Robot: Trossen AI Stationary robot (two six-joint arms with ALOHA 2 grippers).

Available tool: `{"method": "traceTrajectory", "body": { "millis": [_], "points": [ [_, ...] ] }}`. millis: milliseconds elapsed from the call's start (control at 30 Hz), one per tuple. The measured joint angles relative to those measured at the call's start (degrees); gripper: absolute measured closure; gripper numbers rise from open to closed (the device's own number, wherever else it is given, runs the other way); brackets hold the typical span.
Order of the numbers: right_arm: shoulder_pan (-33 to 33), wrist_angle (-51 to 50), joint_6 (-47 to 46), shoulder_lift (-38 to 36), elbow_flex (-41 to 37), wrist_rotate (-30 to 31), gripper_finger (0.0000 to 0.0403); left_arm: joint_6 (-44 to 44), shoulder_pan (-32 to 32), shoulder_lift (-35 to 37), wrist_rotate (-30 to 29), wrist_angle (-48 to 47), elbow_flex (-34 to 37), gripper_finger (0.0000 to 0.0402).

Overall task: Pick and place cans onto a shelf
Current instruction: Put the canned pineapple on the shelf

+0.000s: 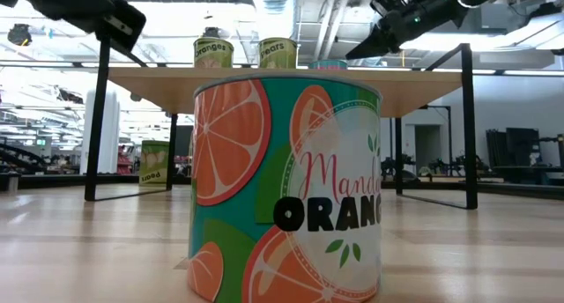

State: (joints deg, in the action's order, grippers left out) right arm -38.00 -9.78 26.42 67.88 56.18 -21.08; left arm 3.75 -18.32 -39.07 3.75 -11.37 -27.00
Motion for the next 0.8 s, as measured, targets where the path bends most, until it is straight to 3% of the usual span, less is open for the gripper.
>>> {"method": "traceTrajectory", "body": {
  "millis": [233,500,800],
  "points": [
    [1.8,0.0,0.5,0.0,0.0,0.6,0.0397,6.4,-7.9,-4.5,-5.7,-15.5,-9.7,0.0402],
    [2.1,-0.1,-1.0,0.0,0.0,1.7,0.0398,23.5,-17.8,-13.3,-6.0,-32.7,-20.9,0.0401],
    [8.7,-0.3,-1.1,-0.5,0.0,6.5,0.0398,42.3,-27.7,-24.3,-4.8,-35.2,-24.0,0.0379]
  ]
}}
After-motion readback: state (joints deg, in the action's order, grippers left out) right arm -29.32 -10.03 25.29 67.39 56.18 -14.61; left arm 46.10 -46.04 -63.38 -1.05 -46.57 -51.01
